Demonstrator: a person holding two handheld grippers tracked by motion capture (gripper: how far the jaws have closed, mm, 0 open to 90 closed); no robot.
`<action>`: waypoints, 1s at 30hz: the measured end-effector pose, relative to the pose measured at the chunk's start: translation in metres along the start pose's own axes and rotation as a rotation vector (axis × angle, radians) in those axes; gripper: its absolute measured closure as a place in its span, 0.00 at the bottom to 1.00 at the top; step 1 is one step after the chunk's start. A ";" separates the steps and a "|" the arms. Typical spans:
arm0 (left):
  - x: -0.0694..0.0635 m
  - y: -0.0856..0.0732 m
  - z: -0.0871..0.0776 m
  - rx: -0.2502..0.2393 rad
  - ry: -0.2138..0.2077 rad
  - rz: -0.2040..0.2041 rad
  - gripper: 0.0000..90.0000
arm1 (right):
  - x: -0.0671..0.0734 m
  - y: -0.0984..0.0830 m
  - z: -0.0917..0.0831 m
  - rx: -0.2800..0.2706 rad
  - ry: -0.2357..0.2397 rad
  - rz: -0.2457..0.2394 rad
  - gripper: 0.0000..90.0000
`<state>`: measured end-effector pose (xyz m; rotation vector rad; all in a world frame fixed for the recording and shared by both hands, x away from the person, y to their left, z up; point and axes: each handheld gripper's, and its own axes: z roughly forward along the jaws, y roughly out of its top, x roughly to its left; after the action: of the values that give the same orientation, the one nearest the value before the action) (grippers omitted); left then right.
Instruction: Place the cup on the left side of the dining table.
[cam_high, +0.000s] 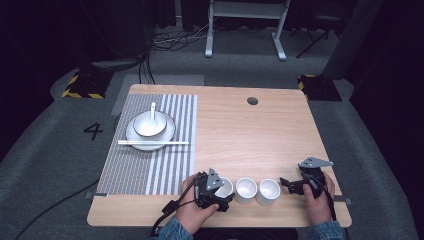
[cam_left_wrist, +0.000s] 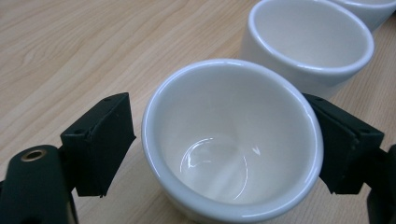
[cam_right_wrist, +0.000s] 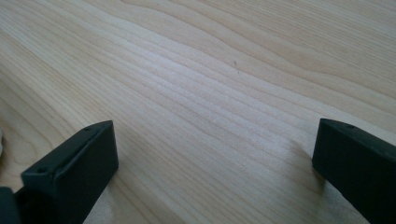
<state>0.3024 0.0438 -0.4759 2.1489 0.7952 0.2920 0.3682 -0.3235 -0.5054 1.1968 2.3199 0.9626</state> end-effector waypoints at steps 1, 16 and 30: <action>0.000 -0.002 0.002 0.002 -0.003 0.004 0.18 | 0.000 0.000 0.000 0.000 0.000 0.000 0.00; -0.001 -0.005 0.006 0.041 -0.033 0.037 0.29 | 0.000 0.000 0.000 0.000 0.000 0.000 0.00; 0.002 0.002 0.000 0.047 -0.050 0.036 0.29 | 0.000 0.000 0.000 0.000 0.000 0.000 0.00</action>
<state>0.3044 0.0447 -0.4746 2.2076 0.7420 0.2396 0.3681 -0.3235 -0.5054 1.1971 2.3199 0.9624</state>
